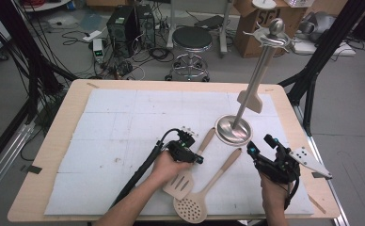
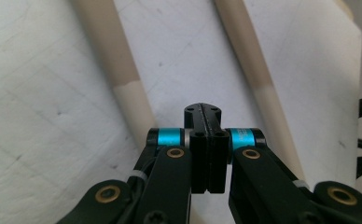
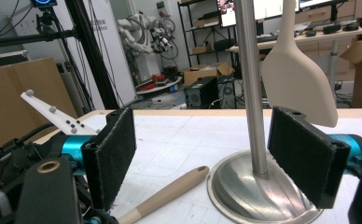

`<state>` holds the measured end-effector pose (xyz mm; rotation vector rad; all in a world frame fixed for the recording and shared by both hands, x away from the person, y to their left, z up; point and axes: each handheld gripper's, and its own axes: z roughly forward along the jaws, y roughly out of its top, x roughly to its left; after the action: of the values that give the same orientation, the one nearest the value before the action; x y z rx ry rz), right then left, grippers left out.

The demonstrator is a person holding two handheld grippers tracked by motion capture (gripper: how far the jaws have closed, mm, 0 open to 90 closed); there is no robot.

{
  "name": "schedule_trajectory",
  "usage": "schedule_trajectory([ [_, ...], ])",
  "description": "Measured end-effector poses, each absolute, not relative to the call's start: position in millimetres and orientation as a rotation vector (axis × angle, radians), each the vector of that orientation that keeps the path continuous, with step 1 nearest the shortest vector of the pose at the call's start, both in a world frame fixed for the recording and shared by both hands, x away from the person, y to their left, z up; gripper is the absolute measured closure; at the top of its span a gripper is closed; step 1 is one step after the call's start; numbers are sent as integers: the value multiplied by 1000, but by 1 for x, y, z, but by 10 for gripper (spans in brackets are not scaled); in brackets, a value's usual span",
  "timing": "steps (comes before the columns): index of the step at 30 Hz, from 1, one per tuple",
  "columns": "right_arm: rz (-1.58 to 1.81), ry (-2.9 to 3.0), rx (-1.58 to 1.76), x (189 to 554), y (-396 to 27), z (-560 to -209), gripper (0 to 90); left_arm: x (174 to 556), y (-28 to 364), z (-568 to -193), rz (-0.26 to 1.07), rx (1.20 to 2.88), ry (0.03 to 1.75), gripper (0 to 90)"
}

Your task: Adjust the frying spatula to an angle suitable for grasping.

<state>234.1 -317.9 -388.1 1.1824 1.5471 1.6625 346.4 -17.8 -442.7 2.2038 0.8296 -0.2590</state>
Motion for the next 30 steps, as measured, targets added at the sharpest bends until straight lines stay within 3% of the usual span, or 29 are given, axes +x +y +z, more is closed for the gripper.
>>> schedule_trajectory([
  [14,1658,1548,1190,235,-318,-390,228,341,-17,-440,-195,2330,788,900],
  [30,1660,1538,1197,233,-321,-390,230,355,7,-438,-136,2330,842,900],
])
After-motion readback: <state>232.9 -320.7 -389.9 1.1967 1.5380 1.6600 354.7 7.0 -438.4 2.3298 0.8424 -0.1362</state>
